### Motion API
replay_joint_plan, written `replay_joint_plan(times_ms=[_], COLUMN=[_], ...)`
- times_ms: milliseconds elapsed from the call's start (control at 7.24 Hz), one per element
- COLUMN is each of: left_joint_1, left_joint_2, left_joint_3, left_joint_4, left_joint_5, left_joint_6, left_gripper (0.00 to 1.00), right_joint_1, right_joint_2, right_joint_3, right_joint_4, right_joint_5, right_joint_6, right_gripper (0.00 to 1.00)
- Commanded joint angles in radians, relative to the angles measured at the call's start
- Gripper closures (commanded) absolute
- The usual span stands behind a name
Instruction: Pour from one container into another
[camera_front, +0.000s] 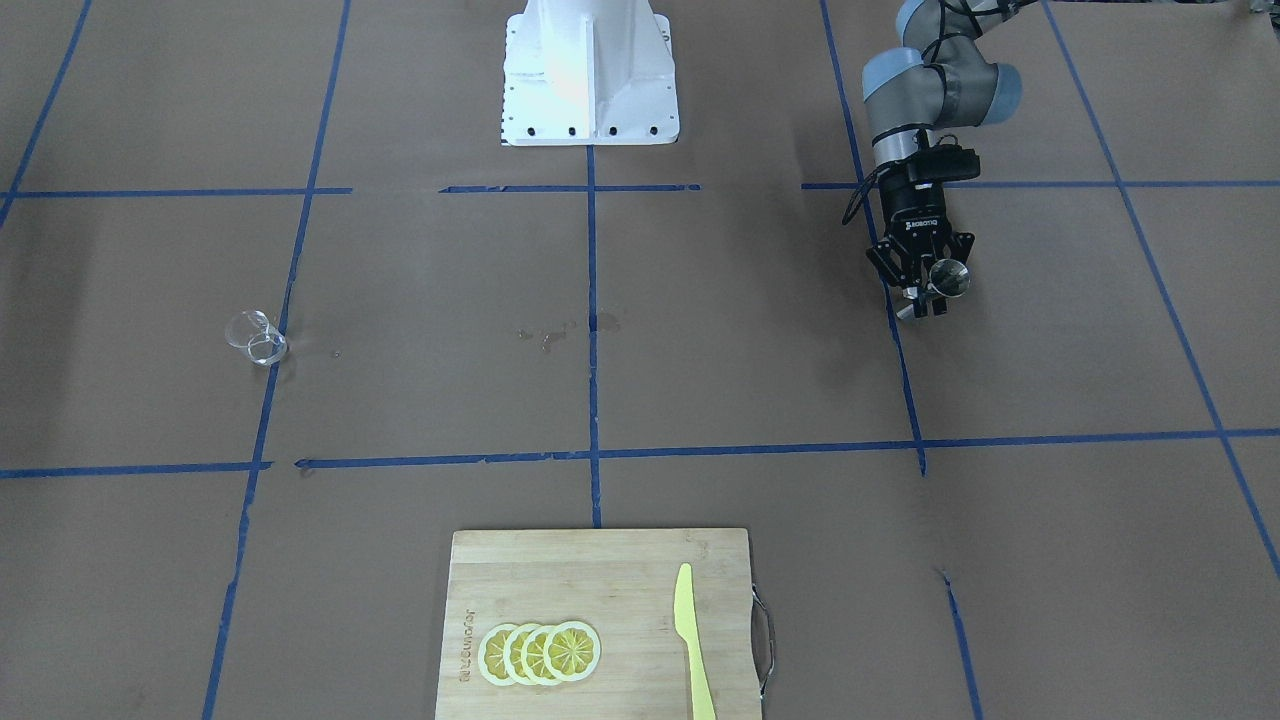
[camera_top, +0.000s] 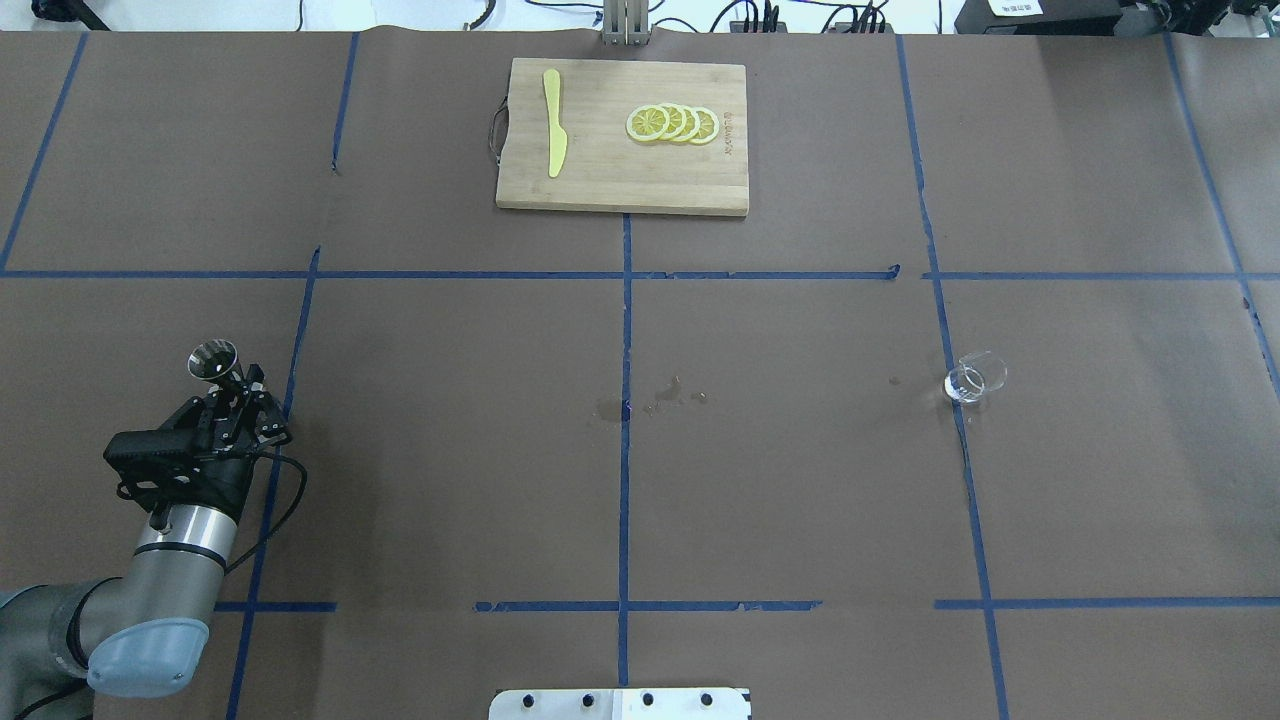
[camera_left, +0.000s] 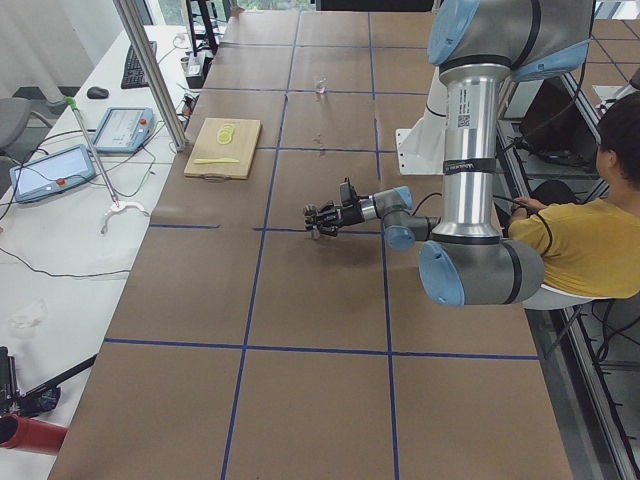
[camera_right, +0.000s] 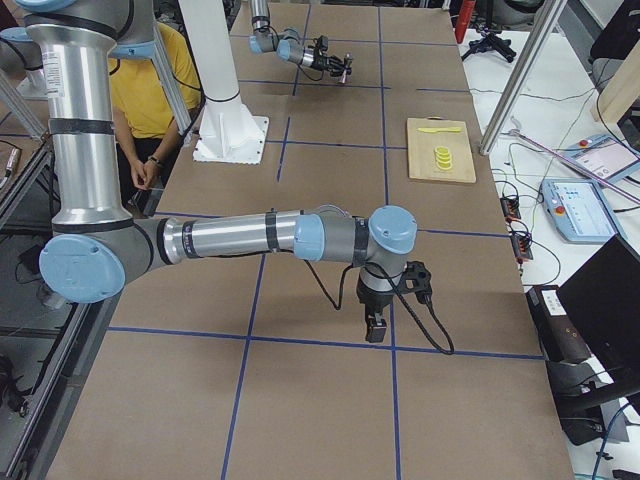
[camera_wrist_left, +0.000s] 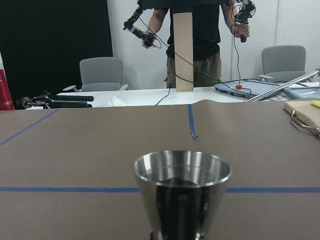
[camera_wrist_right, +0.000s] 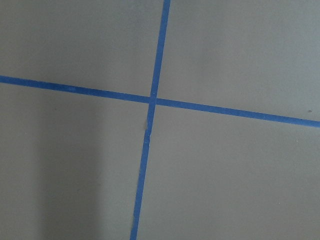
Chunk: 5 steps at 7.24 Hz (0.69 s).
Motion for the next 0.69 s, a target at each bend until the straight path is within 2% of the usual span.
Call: replay_joint_plan(times_ms=[0,276,553], left_joint_1=[0.008,0.011,0.011], left_joint_2=[0.0,0.0,0.0], left_joint_3=[0.023,0.028,0.028], left_joint_4=[-0.051,-0.053,-0.055], left_joint_5=[0.001,0.001,0.001], left_joint_6=[-0.002,-0.002,-0.001], left_gripper=[1.0,1.0,0.81], right_joint_1=[0.0,0.0,0.0], right_joint_2=[0.0,0.0,-0.002], right_joint_3=[0.0,0.0,0.0], right_joint_4=[0.0,0.0,0.0], right_joint_5=[0.0,0.0,0.0], right_joint_6=[0.0,0.0,0.0], right_gripper=[0.0,0.0,0.0])
